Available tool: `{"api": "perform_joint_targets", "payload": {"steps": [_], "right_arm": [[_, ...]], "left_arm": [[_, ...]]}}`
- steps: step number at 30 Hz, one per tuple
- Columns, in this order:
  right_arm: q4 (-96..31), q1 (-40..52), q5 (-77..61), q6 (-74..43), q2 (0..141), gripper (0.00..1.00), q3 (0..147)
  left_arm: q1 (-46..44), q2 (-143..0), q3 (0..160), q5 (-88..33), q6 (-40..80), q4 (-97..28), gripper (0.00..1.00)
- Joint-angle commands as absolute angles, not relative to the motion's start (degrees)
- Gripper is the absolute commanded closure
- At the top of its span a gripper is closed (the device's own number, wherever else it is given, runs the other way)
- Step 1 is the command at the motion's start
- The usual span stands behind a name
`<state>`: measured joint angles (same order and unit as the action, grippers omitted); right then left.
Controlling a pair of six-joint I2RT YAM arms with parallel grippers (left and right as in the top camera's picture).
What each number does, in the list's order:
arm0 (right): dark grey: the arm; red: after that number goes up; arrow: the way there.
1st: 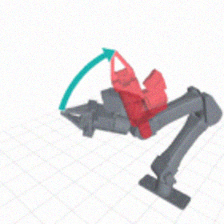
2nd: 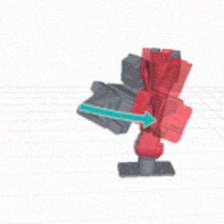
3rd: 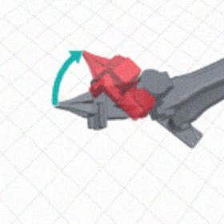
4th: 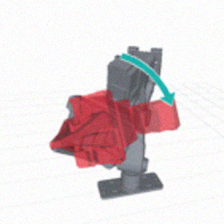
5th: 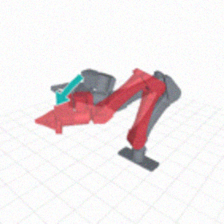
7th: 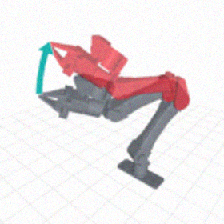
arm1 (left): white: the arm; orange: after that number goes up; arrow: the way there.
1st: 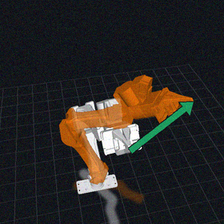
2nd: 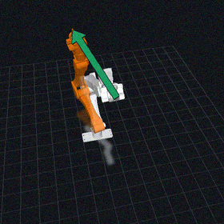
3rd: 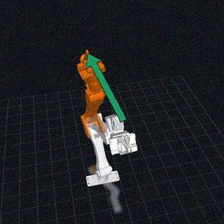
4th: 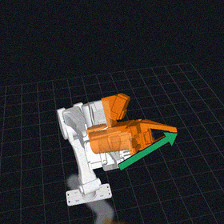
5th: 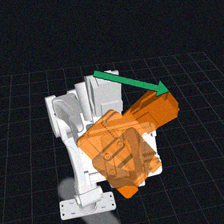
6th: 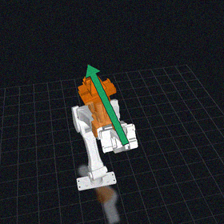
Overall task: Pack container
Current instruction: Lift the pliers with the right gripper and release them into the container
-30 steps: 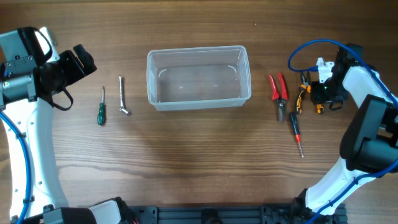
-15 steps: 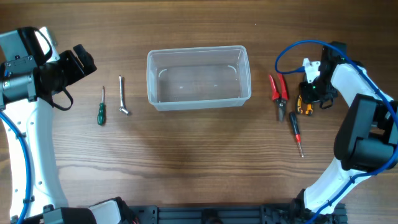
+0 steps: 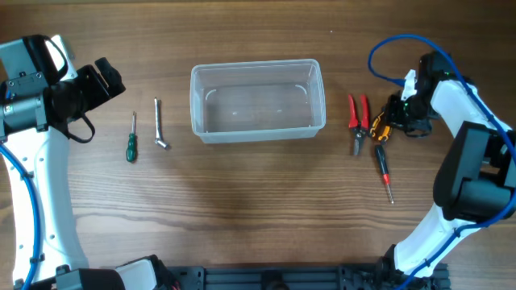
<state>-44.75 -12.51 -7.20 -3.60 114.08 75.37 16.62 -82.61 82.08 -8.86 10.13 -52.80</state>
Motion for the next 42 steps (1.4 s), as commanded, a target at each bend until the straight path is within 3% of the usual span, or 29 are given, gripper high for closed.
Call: {"api": "perform_joint_targets", "payload": {"steps": [1, 6, 9, 13, 18, 24, 27, 32, 39, 42], "right_arm": [[-44.5, -12.2, -12.1, -6.6, 105.5, 0.96, 79.3], [-44.4, -9.5, -14.7, -7.8, 89.3, 0.96, 81.9], [-44.1, 0.1, -14.6, -11.2, 83.4, 0.95, 81.9], [-39.4, 14.2, -6.6, -22.7, 85.7, 0.96, 81.9], [-35.5, 25.6, 0.7, -26.6, 95.4, 0.96, 81.9], [-32.0, 25.8, 3.0, -10.4, 106.6, 0.96, 81.9], [-30.8, 25.0, 4.8, -7.1, 107.5, 0.96, 81.9], [-32.4, 25.0, 4.7, 8.8, 107.5, 0.96, 81.6], [-34.1, 25.0, 0.1, 56.7, 108.4, 0.96, 81.6], [-32.7, 24.6, -3.0, 64.6, 110.5, 0.95, 81.6]], "left_arm": [[16.8, -82.5, 82.9, -9.4, 9.2, -52.8, 0.0], [16.8, -82.5, 82.9, -9.4, 9.2, -52.8, 0.0], [16.8, -82.5, 82.9, -9.4, 9.2, -52.8, 0.0], [16.8, -82.5, 82.9, -9.4, 9.2, -52.8, 0.0], [16.8, -82.5, 82.9, -9.4, 9.2, -52.8, 0.0], [16.8, -82.5, 82.9, -9.4, 9.2, -52.8, 0.0], [16.8, -82.5, 82.9, -9.4, 9.2, -52.8, 0.0], [16.8, -82.5, 82.9, -9.4, 9.2, -52.8, 0.0], [16.8, -82.5, 82.9, -9.4, 9.2, -52.8, 0.0], [16.8, -82.5, 82.9, -9.4, 9.2, -52.8, 0.0]]}}
